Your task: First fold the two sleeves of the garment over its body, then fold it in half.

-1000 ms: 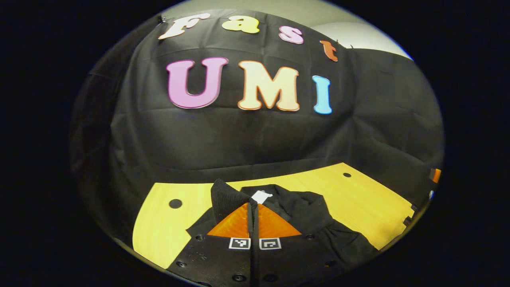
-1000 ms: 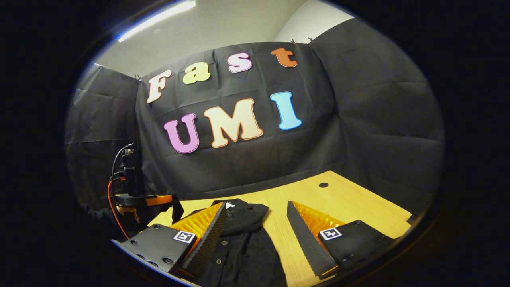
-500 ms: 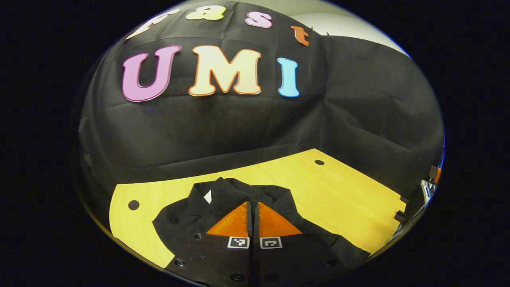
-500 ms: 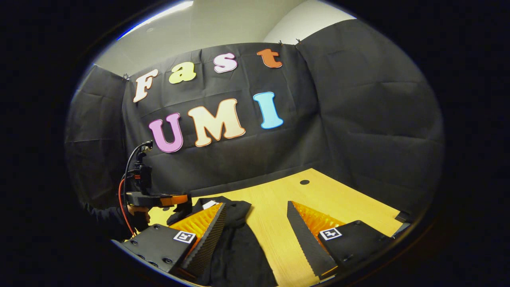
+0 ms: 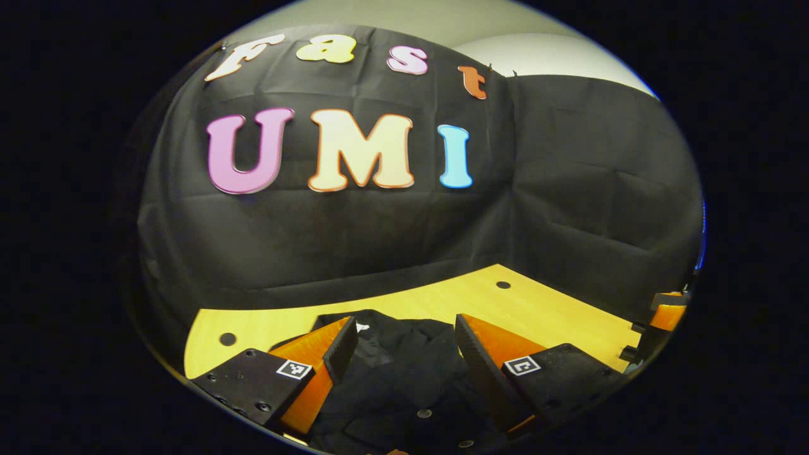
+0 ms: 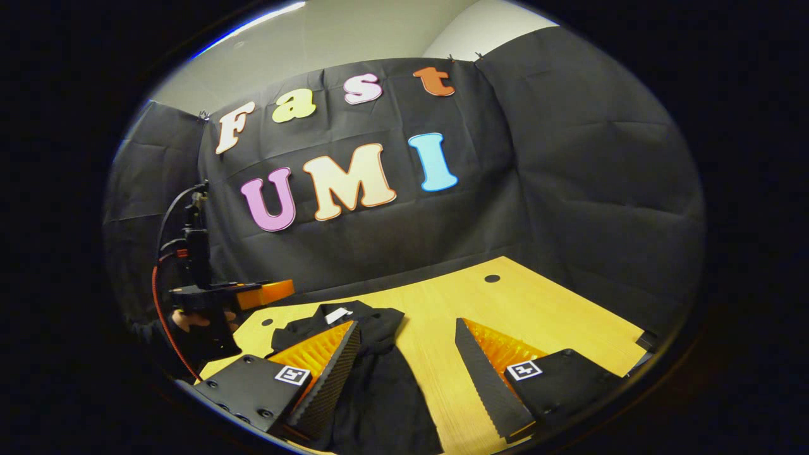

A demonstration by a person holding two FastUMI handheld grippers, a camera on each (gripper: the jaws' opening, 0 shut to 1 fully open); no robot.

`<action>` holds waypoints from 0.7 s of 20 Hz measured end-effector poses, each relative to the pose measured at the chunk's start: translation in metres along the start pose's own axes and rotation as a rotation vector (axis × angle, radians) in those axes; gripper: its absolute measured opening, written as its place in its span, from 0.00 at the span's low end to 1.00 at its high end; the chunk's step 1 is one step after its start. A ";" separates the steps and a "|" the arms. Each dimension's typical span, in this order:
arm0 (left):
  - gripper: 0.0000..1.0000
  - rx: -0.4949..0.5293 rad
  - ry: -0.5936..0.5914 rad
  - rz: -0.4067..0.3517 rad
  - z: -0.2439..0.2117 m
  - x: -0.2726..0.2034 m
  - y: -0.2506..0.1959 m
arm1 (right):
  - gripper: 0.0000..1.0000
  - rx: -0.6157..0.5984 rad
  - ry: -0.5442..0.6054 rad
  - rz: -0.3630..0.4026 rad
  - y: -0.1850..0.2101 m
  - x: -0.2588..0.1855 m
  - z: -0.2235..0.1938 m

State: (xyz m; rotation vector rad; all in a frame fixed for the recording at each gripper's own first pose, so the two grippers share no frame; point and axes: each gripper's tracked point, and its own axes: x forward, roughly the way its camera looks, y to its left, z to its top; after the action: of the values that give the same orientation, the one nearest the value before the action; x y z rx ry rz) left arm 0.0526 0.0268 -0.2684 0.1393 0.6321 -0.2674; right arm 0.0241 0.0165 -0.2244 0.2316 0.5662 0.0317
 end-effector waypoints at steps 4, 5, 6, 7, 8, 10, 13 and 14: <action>0.96 -0.026 -0.041 0.134 -0.007 -0.067 0.045 | 0.96 -0.018 0.018 0.062 0.011 0.005 -0.010; 0.93 -0.030 -0.035 0.168 -0.015 -0.082 0.054 | 0.96 -0.024 0.024 0.077 0.013 0.004 -0.014; 0.93 -0.032 -0.027 0.200 -0.024 -0.098 0.065 | 0.96 -0.034 0.030 0.087 0.015 0.004 -0.018; 0.93 -0.034 -0.014 0.231 -0.034 -0.112 0.073 | 0.96 -0.044 0.042 0.096 0.016 0.003 -0.024; 0.96 -0.041 0.005 0.257 -0.044 -0.127 0.078 | 0.96 -0.054 0.053 0.105 0.017 0.002 -0.030; 0.93 -0.063 0.039 0.299 -0.067 -0.152 0.085 | 1.00 -0.078 0.084 0.112 0.017 -0.001 -0.044; 0.93 -0.086 0.109 0.352 -0.107 -0.183 0.094 | 0.97 -0.125 0.152 0.105 0.011 -0.005 -0.077; 0.94 -0.092 0.135 0.364 -0.122 -0.193 0.095 | 0.97 -0.141 0.181 0.101 0.007 -0.006 -0.090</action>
State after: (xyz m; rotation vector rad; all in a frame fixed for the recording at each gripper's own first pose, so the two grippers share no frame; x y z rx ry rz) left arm -0.1383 0.1830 -0.2457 0.1820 0.7383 0.1229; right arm -0.0293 0.0416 -0.2932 0.1201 0.7287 0.1912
